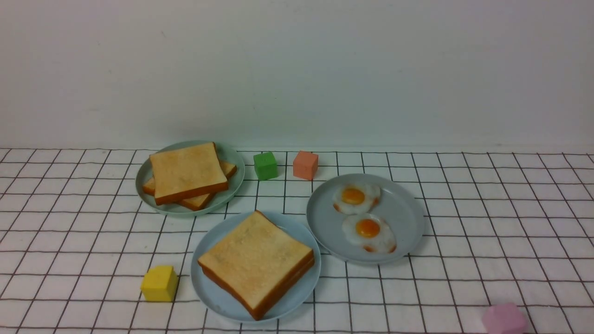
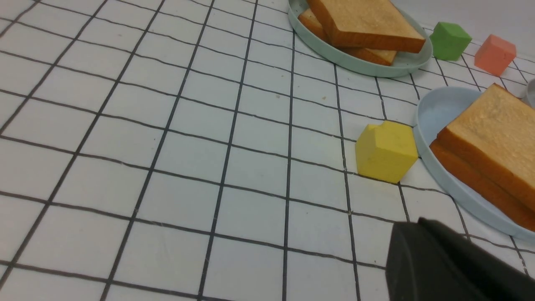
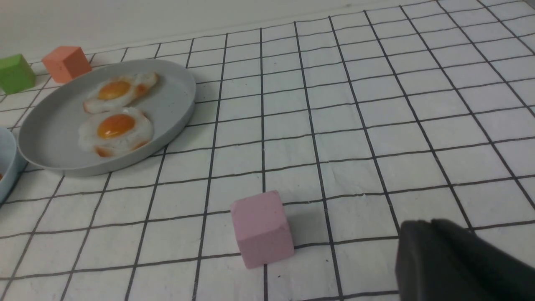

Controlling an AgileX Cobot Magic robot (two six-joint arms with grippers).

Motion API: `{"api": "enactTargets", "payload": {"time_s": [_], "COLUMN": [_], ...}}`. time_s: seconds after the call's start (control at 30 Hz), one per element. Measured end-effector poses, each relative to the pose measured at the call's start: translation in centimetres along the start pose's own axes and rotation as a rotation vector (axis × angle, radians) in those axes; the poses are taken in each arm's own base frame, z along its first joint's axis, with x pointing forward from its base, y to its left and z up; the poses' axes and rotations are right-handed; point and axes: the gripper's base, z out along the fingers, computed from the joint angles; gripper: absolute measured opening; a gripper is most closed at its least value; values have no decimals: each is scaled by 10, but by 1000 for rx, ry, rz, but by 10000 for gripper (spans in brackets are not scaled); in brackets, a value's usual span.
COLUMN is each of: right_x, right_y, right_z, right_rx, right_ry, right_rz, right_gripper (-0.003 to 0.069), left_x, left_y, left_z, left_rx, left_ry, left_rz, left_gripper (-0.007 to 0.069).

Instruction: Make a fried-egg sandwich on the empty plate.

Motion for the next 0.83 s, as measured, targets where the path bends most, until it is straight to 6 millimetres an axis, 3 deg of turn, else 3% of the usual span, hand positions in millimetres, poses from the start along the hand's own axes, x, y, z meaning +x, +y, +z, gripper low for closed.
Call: {"api": "enactTargets", "payload": {"time_s": [0.83], "right_x": [0], "right_y": [0], "right_z": [0], "right_rx": [0], "right_ry": [0], "right_rz": [0], "right_gripper": [76], "left_x": [0], "left_y": [0], "left_z": [0], "left_rx": [0], "left_ry": [0], "left_rz": [-1], "left_gripper": [5]}}
